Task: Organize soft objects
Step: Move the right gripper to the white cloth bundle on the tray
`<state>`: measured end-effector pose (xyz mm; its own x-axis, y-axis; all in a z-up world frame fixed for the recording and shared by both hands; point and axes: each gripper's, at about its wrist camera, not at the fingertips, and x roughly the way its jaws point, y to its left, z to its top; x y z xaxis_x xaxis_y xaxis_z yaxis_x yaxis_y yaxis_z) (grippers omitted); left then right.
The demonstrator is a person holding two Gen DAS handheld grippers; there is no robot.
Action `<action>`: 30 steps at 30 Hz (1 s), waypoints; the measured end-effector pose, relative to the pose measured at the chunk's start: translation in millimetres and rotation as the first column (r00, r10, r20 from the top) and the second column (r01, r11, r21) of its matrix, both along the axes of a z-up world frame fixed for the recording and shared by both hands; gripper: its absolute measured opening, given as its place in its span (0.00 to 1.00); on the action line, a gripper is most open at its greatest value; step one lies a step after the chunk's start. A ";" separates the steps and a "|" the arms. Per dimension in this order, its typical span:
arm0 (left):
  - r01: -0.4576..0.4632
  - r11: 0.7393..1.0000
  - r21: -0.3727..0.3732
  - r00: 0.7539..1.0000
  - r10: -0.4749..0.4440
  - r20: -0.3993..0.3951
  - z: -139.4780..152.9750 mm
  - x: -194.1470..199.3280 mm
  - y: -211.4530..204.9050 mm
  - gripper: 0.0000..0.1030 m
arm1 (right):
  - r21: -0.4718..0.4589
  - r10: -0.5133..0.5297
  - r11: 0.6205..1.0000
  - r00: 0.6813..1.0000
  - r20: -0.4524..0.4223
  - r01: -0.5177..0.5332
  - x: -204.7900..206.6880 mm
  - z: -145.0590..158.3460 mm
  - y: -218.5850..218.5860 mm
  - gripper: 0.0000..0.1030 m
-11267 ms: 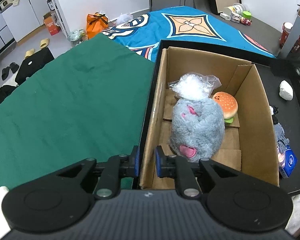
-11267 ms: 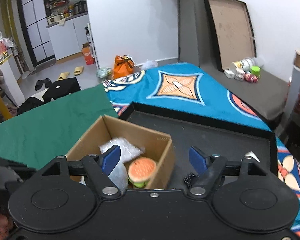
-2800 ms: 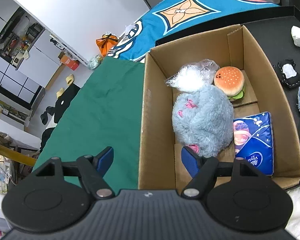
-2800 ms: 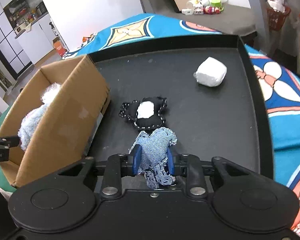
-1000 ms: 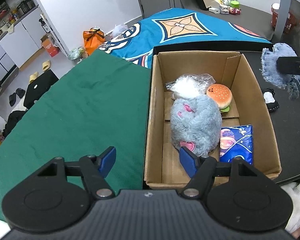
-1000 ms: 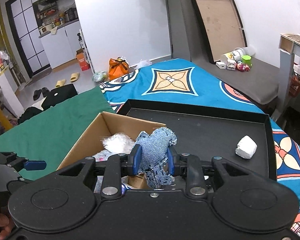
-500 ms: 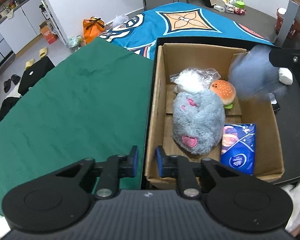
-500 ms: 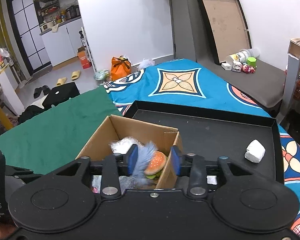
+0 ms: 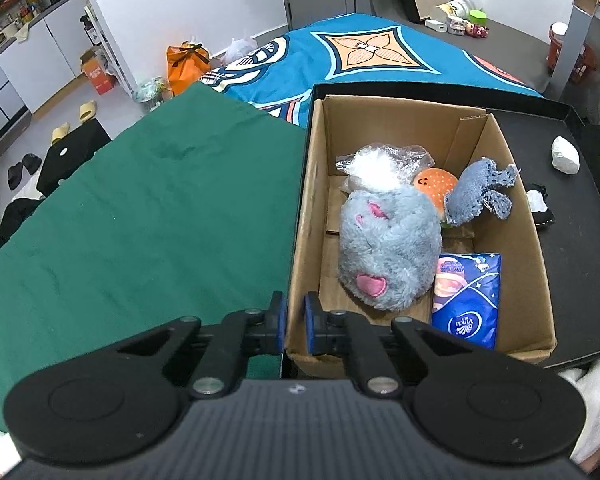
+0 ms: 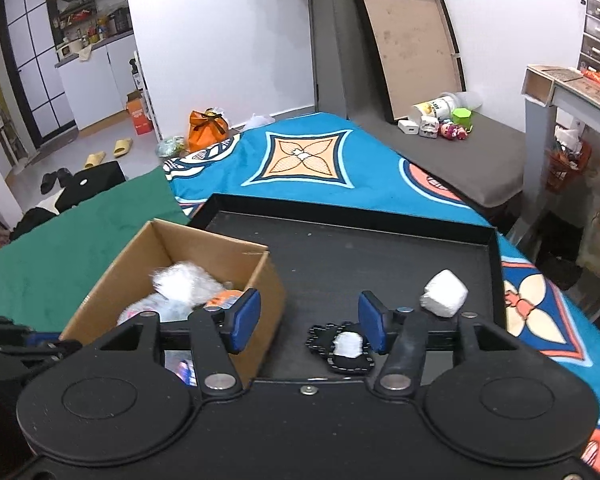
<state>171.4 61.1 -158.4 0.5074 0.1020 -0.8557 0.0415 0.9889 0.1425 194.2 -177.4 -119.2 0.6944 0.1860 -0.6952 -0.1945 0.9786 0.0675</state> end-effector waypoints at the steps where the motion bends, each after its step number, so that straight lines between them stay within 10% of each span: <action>1: 0.001 1.000 0.003 1.000 -0.001 0.003 0.5 -0.2 -0.5 0.09 | -0.004 0.003 1.000 1.000 0.001 -0.003 0.2 -0.1 -3.0 0.53; 21: 0.027 0.986 0.162 1.000 -0.026 -0.012 1.9 2.4 -21.2 0.14 | 0.017 0.014 1.000 0.999 -0.035 -0.014 25.4 -14.5 -58.2 0.60; 30: 0.028 0.966 0.259 0.999 -0.020 -0.031 -0.7 8.3 -32.3 0.50 | 0.076 -0.060 0.995 0.995 -0.075 0.066 41.9 -46.5 -89.9 0.66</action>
